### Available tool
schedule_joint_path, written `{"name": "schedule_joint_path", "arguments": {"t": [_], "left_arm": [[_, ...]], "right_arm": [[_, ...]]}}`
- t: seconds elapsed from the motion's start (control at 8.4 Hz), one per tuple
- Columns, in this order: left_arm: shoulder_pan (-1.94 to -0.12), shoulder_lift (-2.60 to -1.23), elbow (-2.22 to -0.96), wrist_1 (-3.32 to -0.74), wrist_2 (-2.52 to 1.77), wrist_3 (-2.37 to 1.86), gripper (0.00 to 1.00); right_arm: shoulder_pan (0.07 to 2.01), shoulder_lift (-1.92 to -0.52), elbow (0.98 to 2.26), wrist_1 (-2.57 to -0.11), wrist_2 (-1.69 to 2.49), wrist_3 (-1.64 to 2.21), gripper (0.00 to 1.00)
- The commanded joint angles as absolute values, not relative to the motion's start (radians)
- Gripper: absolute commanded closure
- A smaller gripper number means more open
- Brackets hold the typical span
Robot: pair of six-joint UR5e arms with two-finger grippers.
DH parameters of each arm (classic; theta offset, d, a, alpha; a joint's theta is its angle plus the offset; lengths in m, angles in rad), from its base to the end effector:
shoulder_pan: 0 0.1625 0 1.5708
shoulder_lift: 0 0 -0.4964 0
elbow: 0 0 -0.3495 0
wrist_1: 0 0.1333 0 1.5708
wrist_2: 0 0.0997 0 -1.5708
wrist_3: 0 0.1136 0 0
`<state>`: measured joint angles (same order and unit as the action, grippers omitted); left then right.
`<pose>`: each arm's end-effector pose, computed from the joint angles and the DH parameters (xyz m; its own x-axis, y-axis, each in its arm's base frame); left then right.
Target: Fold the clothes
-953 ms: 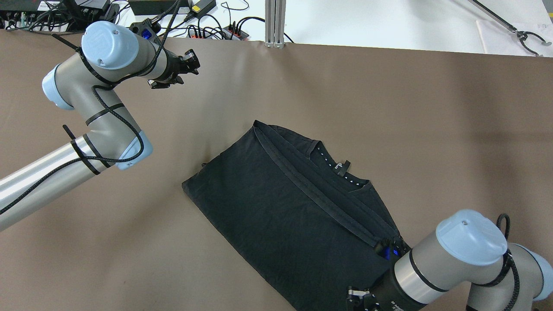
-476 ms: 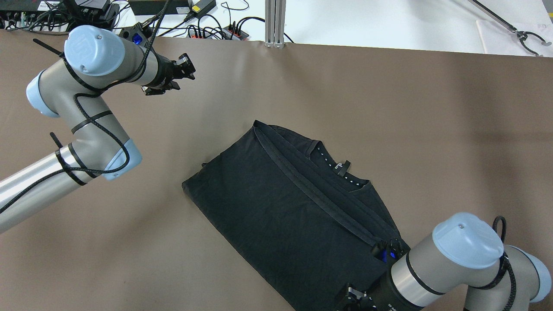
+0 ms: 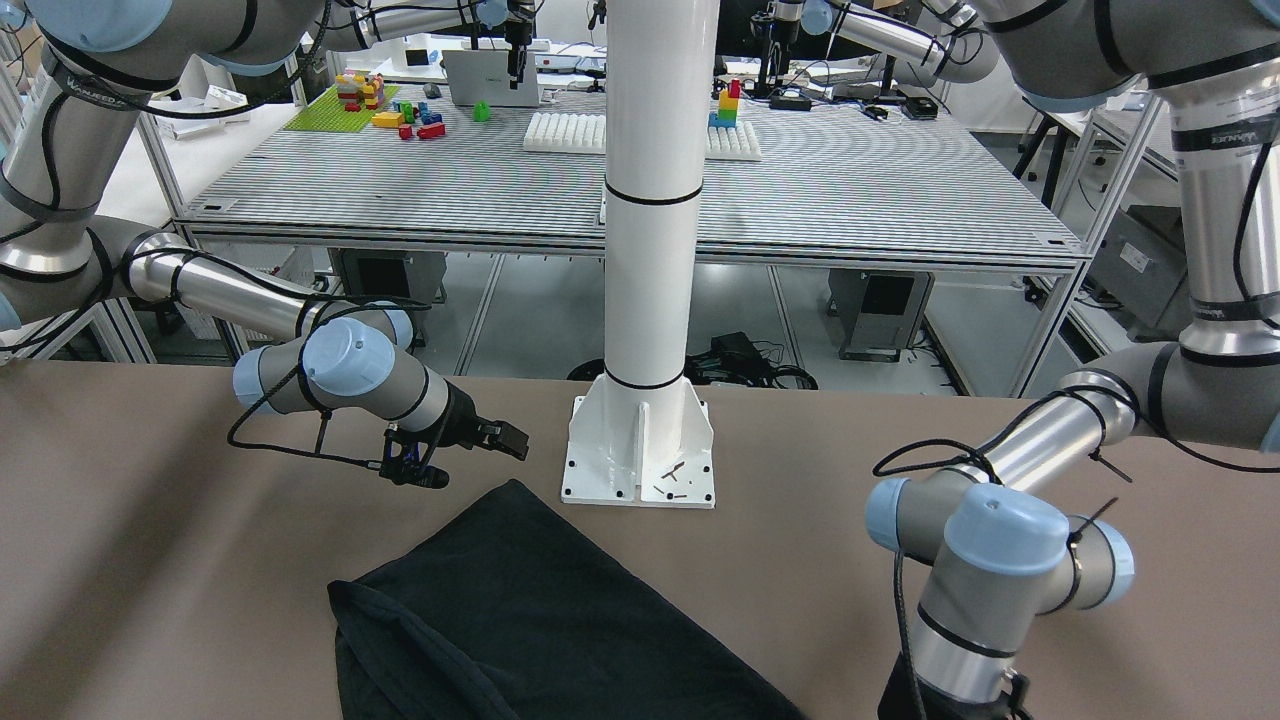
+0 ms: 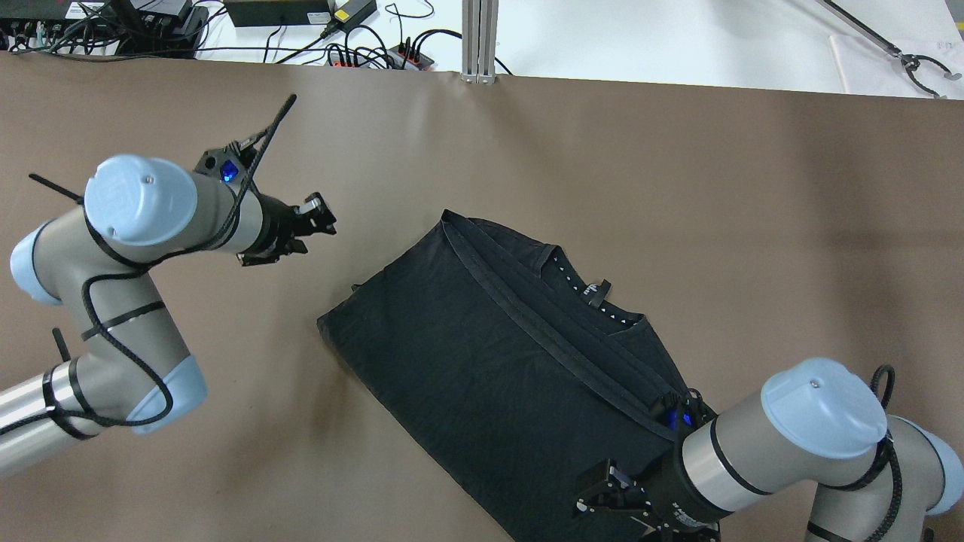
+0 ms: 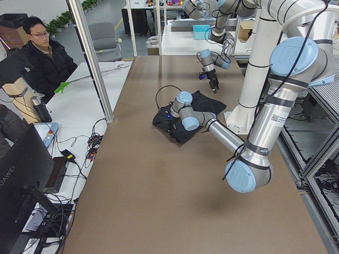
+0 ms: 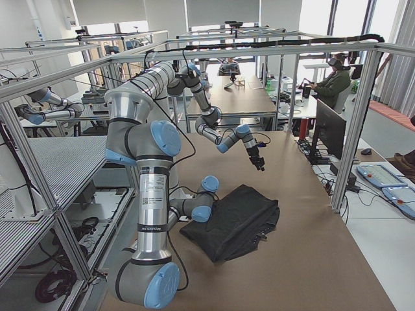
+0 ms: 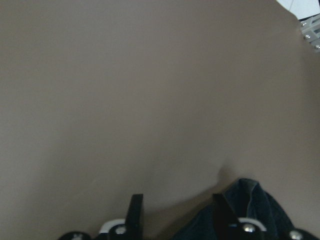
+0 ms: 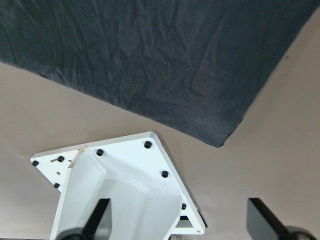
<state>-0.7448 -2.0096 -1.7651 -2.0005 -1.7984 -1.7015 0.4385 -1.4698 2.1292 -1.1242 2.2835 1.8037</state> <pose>0.3960 -0.5115 0.3718 0.2874 -0.4377 -0.8520 0.5576 0.7997 -0.2227 -0.3804 -0.2436 0.3917 0.4429 0.4006 0.8021 0.1087 0.8641 -0.4915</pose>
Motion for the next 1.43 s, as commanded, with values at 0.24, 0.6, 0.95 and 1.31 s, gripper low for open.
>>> {"name": "schedule_joint_path", "arguments": {"t": [0.24,0.6,0.95,1.31], "left_arm": [[-0.575,-1.916,-1.775,-2.006,-1.733,-1.827,0.42],[-0.558,-1.933,-1.733,-2.008,-1.733,-1.839,0.42],[-0.557,-1.931,-1.726,-2.008,-1.733,-1.839,0.42],[-0.557,-1.934,-1.71,-2.008,-1.733,-1.832,0.43]], "right_arm": [[0.5,-1.433,2.123,-1.126,2.165,1.796,0.05],[0.5,-1.433,2.123,-1.127,2.148,1.801,0.05],[0.5,-1.425,2.123,-1.126,2.148,1.805,0.05],[0.5,-1.425,2.129,-1.126,2.148,1.805,0.05]]}}
